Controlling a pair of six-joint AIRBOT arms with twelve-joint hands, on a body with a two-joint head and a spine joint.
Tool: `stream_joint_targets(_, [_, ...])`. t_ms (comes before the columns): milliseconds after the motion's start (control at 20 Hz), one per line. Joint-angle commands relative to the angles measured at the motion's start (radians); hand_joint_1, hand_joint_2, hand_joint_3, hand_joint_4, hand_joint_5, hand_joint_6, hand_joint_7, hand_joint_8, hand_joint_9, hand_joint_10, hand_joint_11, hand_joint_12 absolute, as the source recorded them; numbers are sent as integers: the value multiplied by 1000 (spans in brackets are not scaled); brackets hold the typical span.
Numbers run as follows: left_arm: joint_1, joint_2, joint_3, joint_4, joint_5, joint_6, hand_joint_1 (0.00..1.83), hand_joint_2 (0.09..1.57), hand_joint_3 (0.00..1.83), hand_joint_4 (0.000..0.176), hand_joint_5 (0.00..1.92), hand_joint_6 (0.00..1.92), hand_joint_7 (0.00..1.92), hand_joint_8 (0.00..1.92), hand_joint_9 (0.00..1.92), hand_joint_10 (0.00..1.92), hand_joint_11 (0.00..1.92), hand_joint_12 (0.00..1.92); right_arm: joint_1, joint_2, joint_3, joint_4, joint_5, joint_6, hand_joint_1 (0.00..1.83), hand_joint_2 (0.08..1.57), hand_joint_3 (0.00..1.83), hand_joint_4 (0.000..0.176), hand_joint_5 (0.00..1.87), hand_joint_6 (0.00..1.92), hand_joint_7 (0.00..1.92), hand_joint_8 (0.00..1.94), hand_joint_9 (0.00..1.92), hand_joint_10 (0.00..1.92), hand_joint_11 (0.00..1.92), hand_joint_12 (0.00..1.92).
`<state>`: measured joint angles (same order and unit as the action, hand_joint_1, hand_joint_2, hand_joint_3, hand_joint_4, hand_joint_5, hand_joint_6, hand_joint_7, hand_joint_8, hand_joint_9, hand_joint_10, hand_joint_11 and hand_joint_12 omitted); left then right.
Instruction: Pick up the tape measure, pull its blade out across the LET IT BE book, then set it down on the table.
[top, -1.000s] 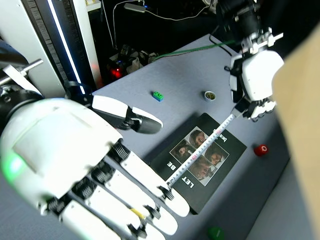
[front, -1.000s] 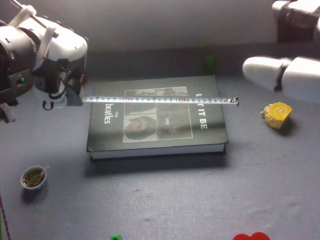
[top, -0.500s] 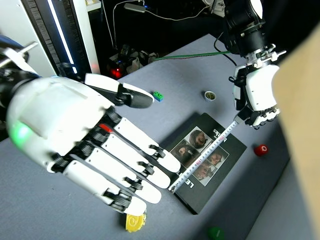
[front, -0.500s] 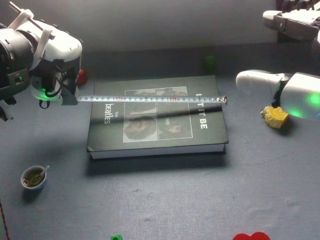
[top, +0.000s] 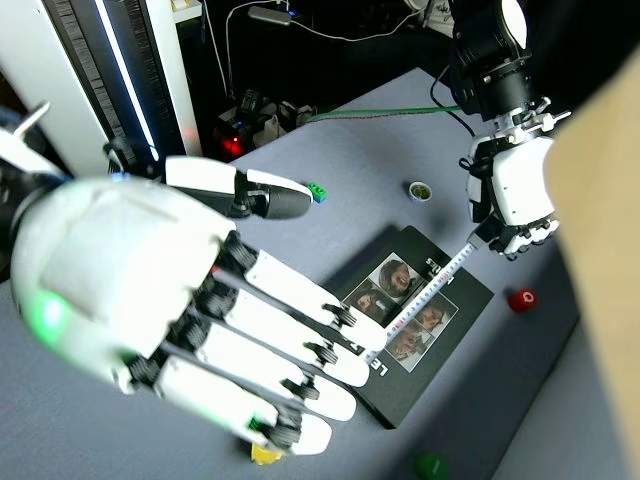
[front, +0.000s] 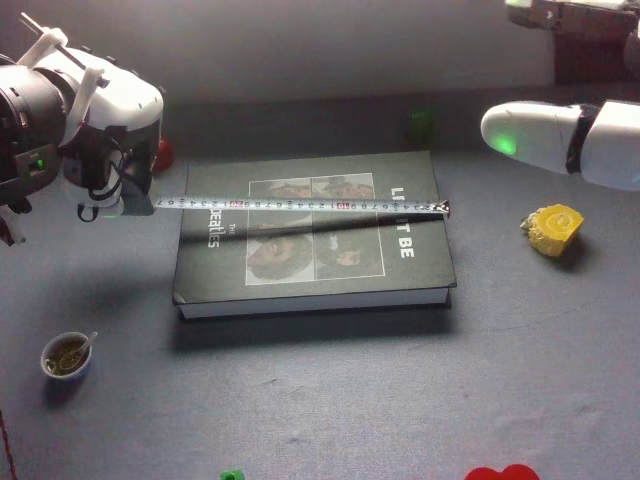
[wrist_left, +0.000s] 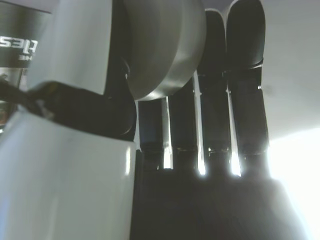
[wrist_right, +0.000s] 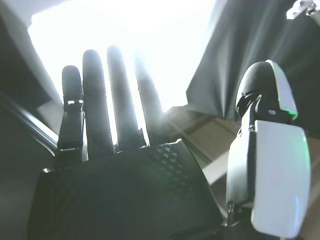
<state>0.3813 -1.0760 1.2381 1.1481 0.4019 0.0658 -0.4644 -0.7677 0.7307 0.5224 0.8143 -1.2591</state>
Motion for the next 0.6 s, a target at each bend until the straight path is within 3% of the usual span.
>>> stream_joint_targets(0, [-2, -3, 8, 56, -10, 9, 1384, 1086, 0, 0, 1067, 607, 1079, 915, 895, 1249, 880, 1052, 17, 5, 12, -67, 76, 42, 230, 965, 0, 0, 402, 1, 495, 10, 428, 9, 0, 961])
stream_joint_targets(100, [6, -5, 11, 56, -15, 9, 1384, 1086, 0, 0, 1064, 611, 1079, 916, 894, 1250, 878, 1051, 15, 5, 53, -156, 57, 128, 232, 964, 0, 0, 391, 0, 496, 9, 418, 5, 0, 962])
stream_joint_targets(250, [14, -7, 18, 56, -19, 9, 1383, 1087, 0, 0, 1062, 614, 1076, 921, 894, 1251, 880, 1053, 12, -1, 79, -171, 31, 144, 233, 962, 0, 0, 358, 0, 382, 0, 340, 0, 0, 944])
stream_joint_targets(550, [23, -8, 45, 55, -33, 6, 1382, 1091, 0, 0, 1032, 676, 1085, 914, 880, 1254, 859, 1048, -20, -5, 100, -297, 56, 189, 144, 1002, 7, 9, 188, 0, 187, 0, 109, 0, 0, 431])
